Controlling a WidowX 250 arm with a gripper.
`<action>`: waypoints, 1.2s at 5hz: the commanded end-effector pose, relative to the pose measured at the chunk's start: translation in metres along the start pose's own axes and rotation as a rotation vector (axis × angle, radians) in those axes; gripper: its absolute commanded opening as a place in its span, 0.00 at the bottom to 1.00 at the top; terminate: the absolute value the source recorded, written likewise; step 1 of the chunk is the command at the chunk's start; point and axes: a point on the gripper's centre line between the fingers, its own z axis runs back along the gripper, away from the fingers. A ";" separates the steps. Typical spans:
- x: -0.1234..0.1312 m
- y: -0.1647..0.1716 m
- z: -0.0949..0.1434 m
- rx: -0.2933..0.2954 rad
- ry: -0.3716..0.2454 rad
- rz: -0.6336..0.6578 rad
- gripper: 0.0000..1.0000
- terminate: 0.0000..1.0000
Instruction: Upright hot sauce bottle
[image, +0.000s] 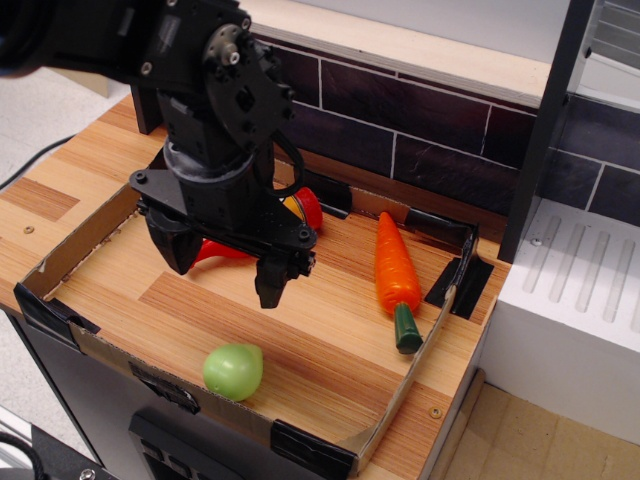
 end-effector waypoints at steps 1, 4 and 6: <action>0.000 0.000 0.000 0.000 0.000 0.000 1.00 0.00; 0.045 0.040 -0.016 0.020 0.075 -0.438 1.00 0.00; 0.046 0.044 -0.034 -0.020 0.014 -0.634 1.00 0.00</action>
